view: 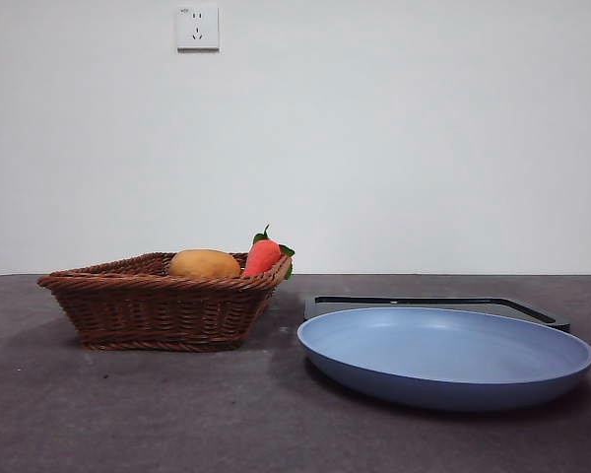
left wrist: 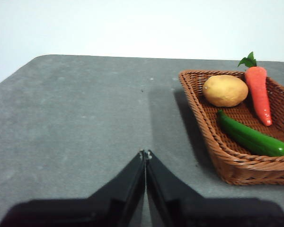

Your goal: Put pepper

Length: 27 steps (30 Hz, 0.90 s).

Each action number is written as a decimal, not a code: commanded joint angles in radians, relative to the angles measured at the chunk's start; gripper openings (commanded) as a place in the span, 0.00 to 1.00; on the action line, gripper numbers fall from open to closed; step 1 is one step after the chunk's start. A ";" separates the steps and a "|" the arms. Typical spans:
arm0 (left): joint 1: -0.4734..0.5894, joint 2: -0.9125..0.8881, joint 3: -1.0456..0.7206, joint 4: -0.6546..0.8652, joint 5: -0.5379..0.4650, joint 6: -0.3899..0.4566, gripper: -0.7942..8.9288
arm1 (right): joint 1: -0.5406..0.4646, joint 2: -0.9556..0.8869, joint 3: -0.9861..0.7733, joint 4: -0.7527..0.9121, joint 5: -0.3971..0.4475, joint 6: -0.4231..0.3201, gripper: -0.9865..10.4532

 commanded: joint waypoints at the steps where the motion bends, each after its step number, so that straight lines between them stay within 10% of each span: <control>1: 0.002 -0.004 -0.011 0.012 0.042 -0.087 0.09 | 0.000 -0.003 -0.003 0.010 -0.003 0.086 0.09; 10: 0.002 -0.003 0.047 -0.002 0.124 -0.198 0.09 | 0.001 0.000 0.045 0.014 -0.003 0.276 0.09; 27: 0.002 0.362 0.486 -0.243 0.336 -0.141 0.09 | 0.002 0.347 0.531 -0.282 -0.041 0.176 0.09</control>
